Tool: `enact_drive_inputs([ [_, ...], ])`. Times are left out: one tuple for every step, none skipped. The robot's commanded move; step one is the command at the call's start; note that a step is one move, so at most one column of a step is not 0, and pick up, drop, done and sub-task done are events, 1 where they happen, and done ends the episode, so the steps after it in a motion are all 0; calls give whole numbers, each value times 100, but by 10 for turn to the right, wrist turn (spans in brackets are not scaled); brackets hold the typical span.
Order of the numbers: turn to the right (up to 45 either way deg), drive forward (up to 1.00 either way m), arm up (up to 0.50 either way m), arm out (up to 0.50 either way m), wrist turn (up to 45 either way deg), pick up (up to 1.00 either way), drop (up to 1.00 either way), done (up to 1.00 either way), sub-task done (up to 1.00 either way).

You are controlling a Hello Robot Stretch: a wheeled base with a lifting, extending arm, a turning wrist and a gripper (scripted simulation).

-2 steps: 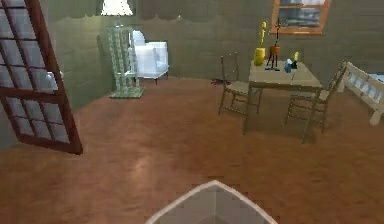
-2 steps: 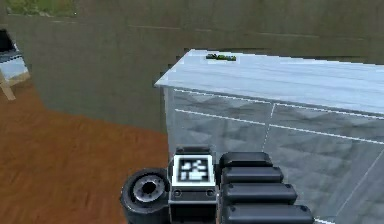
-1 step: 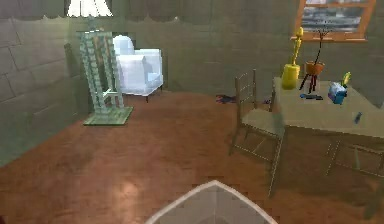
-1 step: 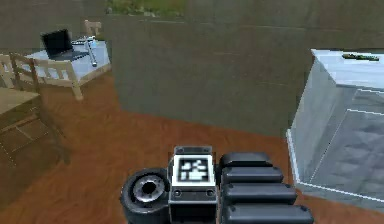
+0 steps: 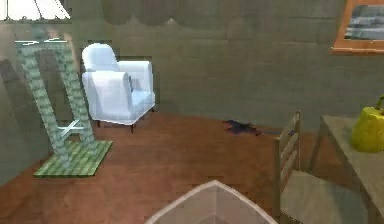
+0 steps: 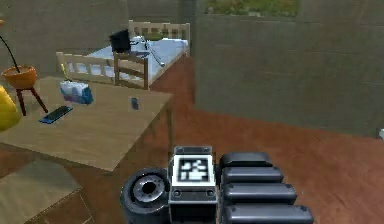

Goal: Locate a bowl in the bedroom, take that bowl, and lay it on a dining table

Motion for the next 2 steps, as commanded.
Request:
enact_drive_inputs([
  [0, 25, 0, 0, 0, 0, 0, 0, 0],
  [450, 0, 0, 0, 0, 0, 0, 0, 0],
])
